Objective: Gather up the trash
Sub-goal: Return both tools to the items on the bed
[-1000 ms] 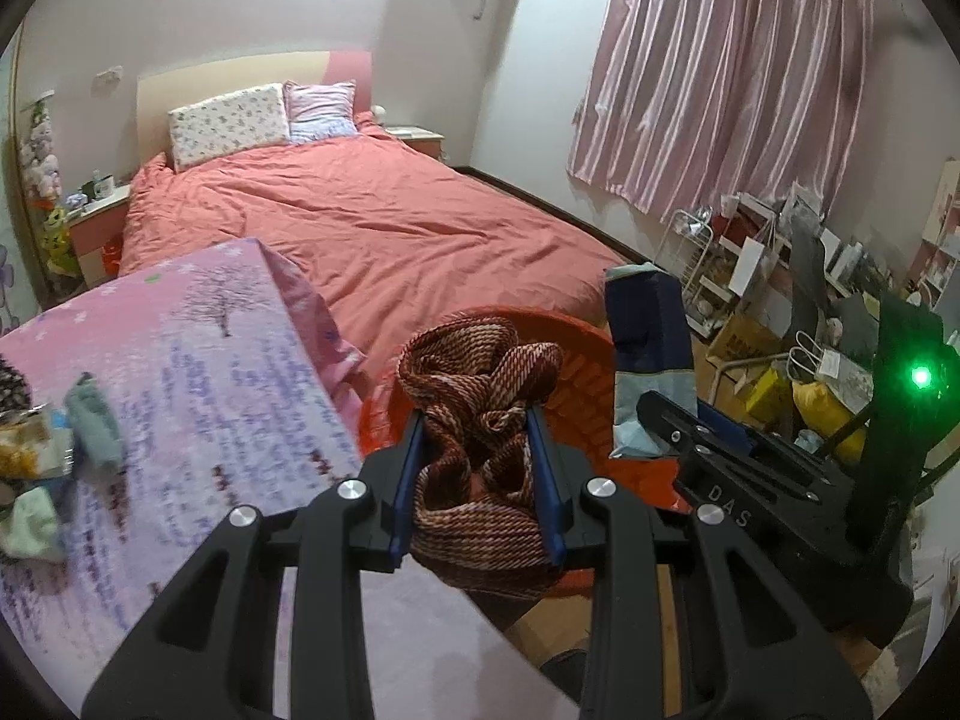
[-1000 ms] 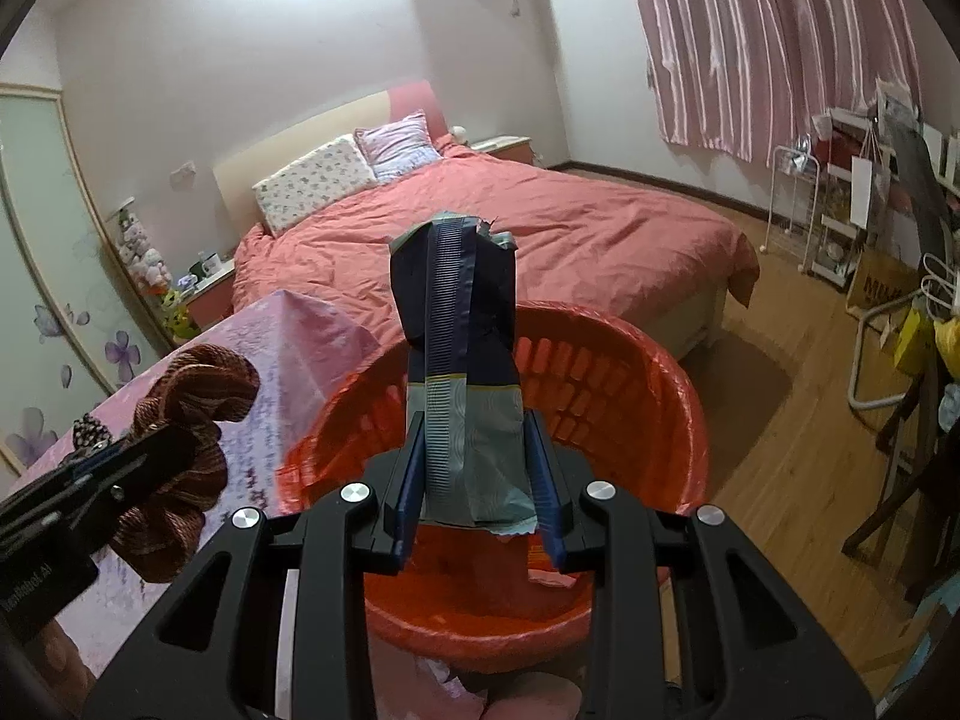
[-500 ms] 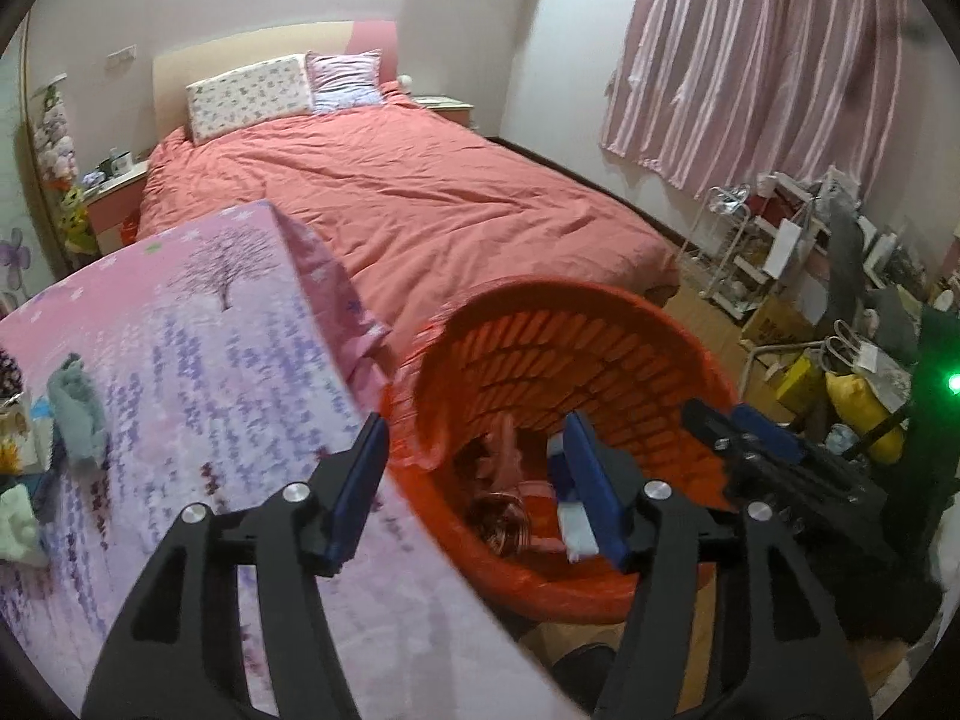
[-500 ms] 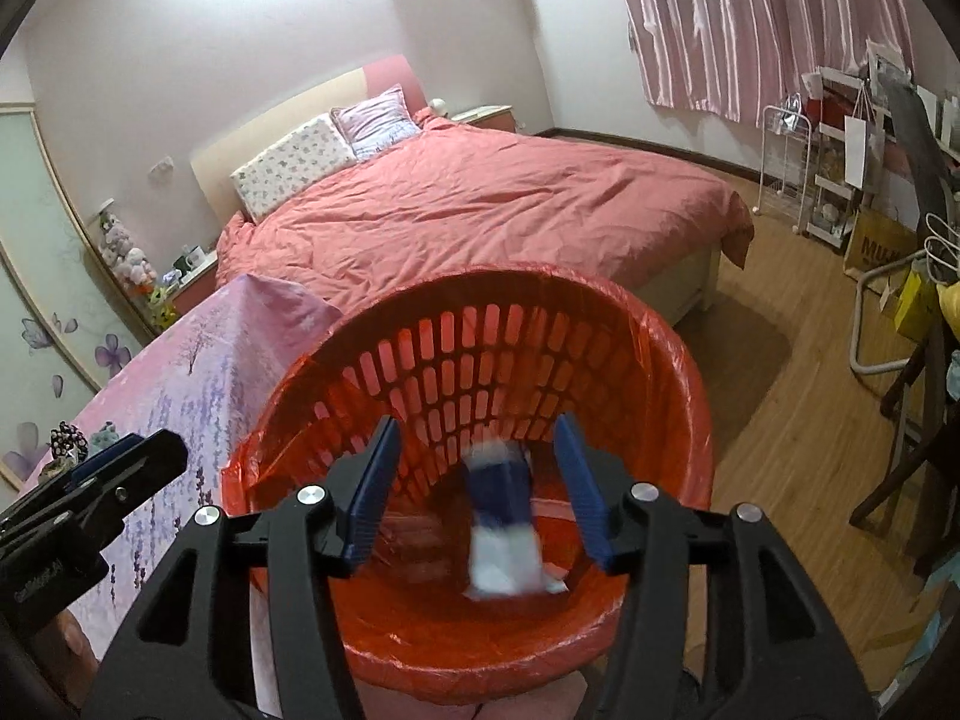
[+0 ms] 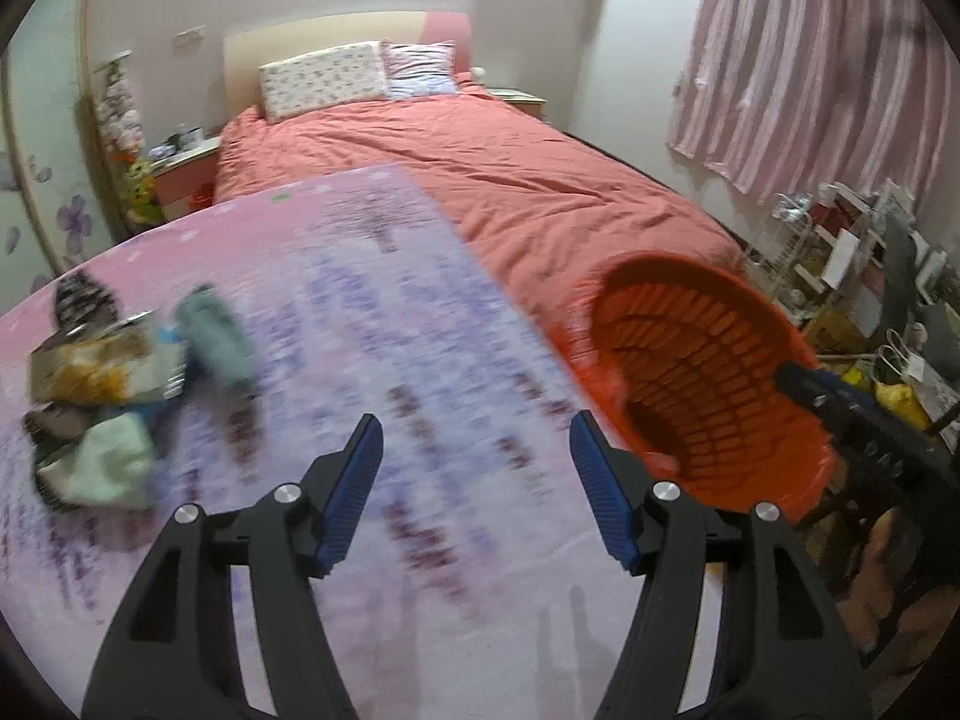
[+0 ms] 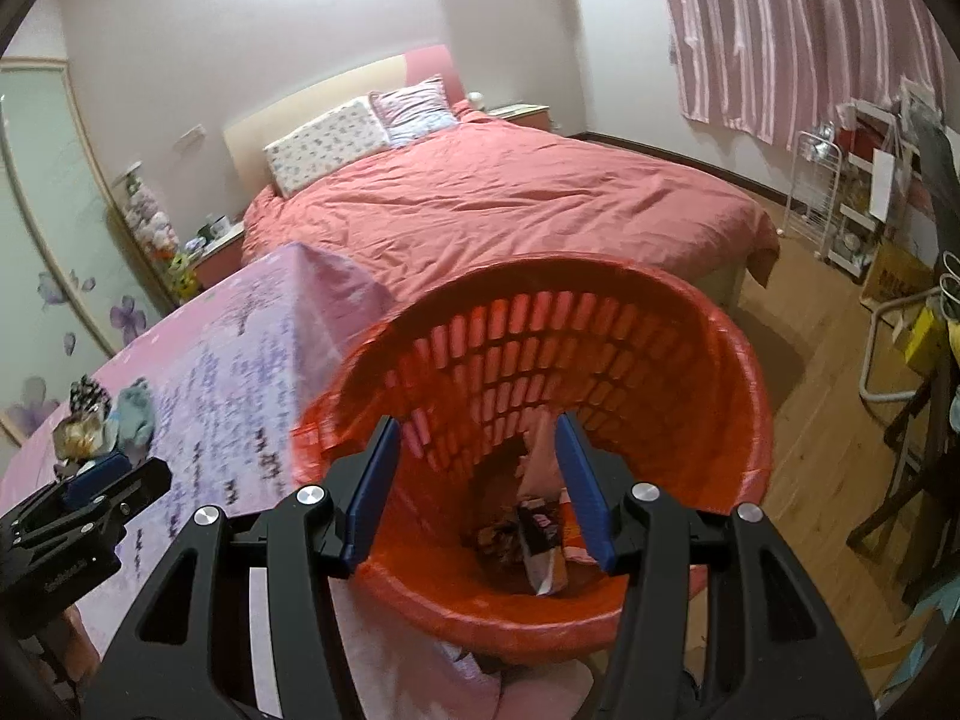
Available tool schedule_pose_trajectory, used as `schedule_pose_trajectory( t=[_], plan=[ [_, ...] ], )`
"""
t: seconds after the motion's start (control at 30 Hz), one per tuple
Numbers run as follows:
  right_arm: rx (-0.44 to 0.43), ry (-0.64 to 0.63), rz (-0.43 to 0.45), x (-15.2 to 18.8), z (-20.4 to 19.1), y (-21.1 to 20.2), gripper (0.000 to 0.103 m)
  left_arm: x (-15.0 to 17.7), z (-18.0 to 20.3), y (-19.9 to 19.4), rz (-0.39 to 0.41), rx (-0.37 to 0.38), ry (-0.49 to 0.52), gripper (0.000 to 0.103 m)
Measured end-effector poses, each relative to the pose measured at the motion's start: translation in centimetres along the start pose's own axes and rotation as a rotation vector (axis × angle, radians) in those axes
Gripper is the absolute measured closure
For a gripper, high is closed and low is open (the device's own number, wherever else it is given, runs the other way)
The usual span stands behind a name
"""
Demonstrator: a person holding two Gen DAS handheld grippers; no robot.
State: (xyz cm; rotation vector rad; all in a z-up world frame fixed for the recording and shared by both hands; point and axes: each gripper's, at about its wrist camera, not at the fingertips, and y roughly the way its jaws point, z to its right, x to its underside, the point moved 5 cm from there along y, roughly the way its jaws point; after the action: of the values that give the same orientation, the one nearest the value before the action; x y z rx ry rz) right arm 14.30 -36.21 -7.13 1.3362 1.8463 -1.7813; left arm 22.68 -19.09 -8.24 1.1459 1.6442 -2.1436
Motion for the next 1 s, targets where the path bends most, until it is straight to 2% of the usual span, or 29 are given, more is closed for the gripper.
schedule_pose_trajectory(
  t=[0.2, 0.33, 0.57, 0.8, 1.0],
  plan=[
    [-0.05, -0.076, -0.024, 1.1, -4.2, -0.1, 0.049, 1.8, -7.3, -2.3, 0.001, -0.098, -0.097, 0.037],
    [-0.092, -0.149, -0.044, 2.0, -8.5, 0.3, 0.049, 2.7, -12.0, -4.1, 0.015, -0.169, -0.154, 0.037],
    [-0.169, -0.258, -0.091, 3.3, -15.7, 1.7, 0.049, 4.7, -18.0, -6.6, 0.029, -0.261, -0.216, 0.037],
    [-0.257, -0.338, -0.117, 3.7, -22.4, 3.7, 0.05, 6.0, -22.4, -7.6, 0.033, -0.284, -0.282, 0.037],
    [-0.281, -0.347, -0.173, 3.9, -26.3, 7.2, 0.053, 6.2, -25.0, -7.1, 0.029, -0.251, -0.35, 0.049]
  ],
)
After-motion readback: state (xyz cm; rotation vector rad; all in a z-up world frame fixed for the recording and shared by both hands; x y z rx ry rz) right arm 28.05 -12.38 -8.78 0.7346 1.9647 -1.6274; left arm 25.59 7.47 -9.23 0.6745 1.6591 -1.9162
